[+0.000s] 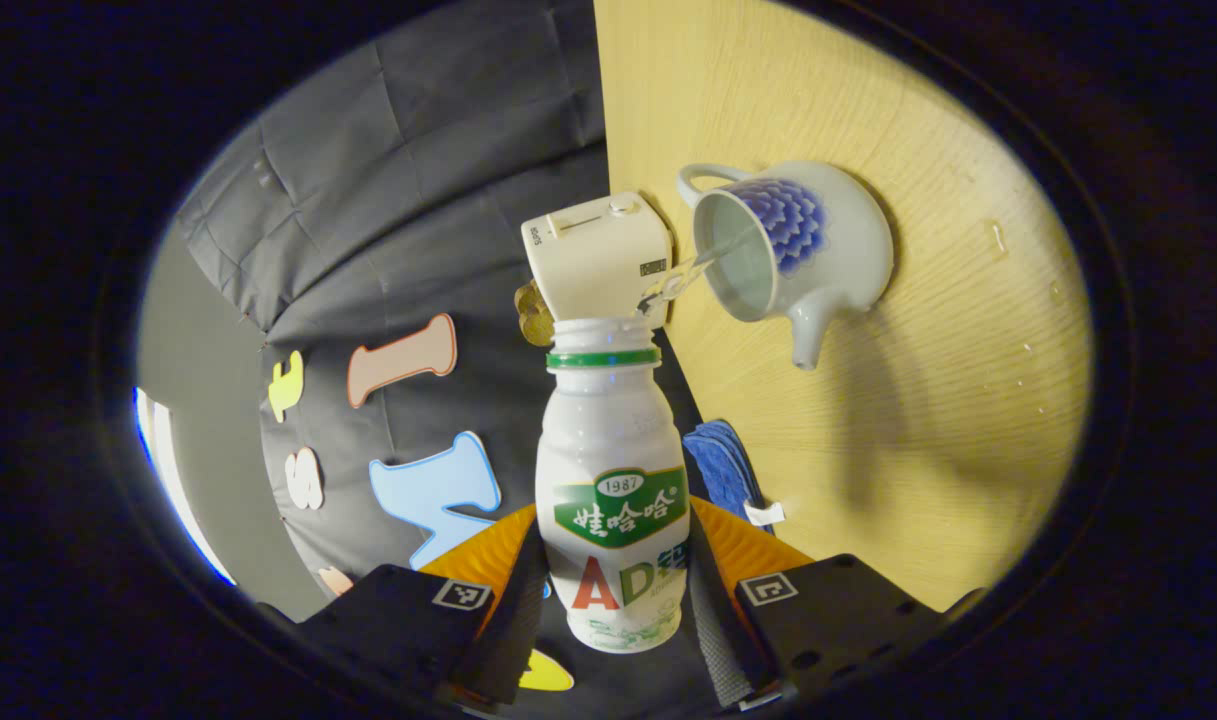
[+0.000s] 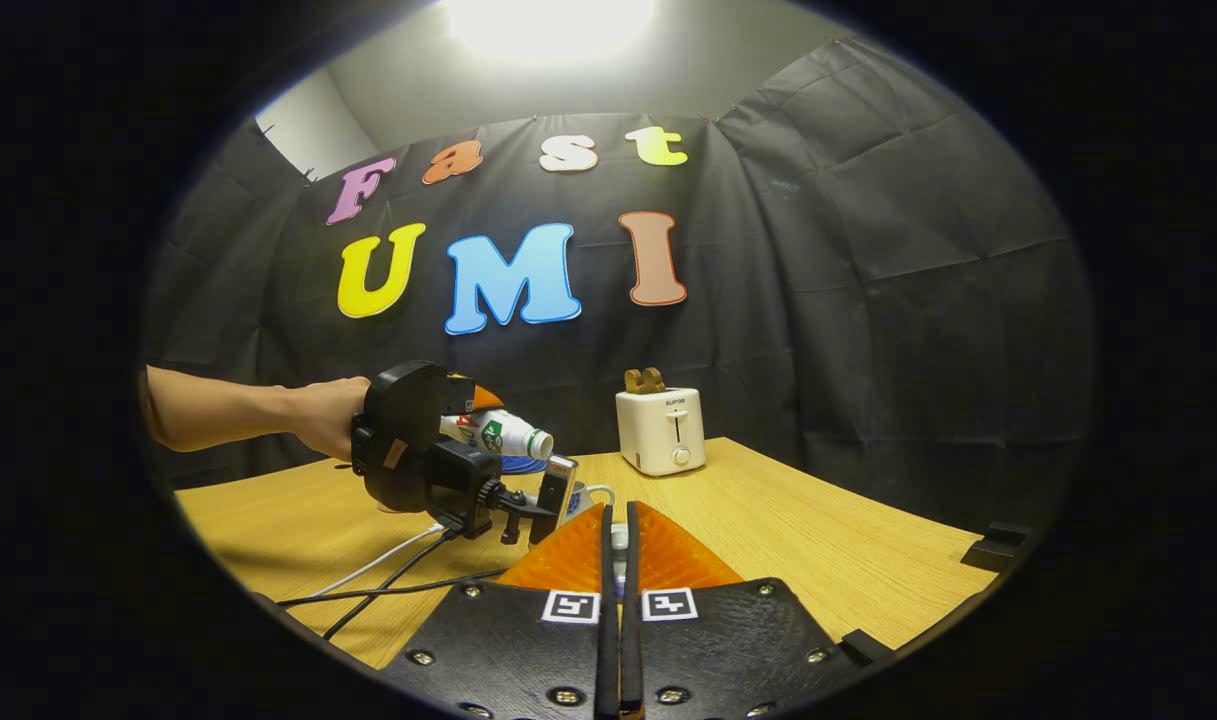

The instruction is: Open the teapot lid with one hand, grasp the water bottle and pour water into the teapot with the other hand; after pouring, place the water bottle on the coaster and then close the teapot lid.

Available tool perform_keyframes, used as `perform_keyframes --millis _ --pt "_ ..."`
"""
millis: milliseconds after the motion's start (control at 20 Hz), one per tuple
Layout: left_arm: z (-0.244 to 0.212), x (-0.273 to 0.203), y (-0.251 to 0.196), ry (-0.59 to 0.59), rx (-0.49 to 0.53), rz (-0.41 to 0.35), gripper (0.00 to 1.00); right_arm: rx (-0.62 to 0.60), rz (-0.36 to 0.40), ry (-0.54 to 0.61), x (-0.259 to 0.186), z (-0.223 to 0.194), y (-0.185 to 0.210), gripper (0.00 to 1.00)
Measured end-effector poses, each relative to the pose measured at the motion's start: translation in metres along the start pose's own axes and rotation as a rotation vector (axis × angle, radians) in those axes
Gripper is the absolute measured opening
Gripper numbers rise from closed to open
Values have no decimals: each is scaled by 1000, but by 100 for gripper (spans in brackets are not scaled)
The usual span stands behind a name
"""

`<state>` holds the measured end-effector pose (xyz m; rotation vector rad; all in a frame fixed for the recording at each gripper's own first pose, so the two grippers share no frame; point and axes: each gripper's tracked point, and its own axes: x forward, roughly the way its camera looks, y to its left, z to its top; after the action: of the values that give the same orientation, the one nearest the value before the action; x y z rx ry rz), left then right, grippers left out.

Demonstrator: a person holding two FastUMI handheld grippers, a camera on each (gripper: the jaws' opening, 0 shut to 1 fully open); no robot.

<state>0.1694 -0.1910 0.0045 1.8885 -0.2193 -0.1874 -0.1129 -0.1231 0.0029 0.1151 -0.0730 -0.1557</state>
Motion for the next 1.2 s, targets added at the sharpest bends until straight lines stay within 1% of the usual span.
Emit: perform_keyframes --millis 300,350,400,450,500,550,700,800,850,900,950,1000,1200 --pt "2 0 7 -7 53 15 80 3 0 -1 -1 0 -1 1" --pt "1 0 9 -9 65 18 75 3 -1 -1 -1 0 -2 1" --pt "0 1 9 -10 76 21 80 5 -2 -1 -2 1 -2 1" --pt "1 1 11 -12 84 24 80 7 -2 0 -2 0 -2 1" --pt "1 1 11 -13 92 27 75 8 -3 0 -2 0 -3 1" --pt "1 0 12 -12 101 29 80 8 -4 0 -2 0 -3 1" --pt "3 0 15 -17 129 42 80 9 -3 -2 -4 1 -4 1" --pt "3 0 16 -22 149 54 70 12 -4 1 -3 -1 -4 1" --pt "5 -1 16 -26 159 55 70 14 -5 2 -4 -1 -5 1" --pt "5 0 17 -31 168 59 80 17 -7 1 -4 -1 -6 1" --pt "6 -1 17 -32 179 60 80 18 -9 0 -4 0 -6 1" --pt "6 -1 17 -34 188 62 75 17 -11 0 -4 -1 -7 1" --pt "3 1 20 -32 218 66 75 20 -15 2 -5 -2 -9 1"
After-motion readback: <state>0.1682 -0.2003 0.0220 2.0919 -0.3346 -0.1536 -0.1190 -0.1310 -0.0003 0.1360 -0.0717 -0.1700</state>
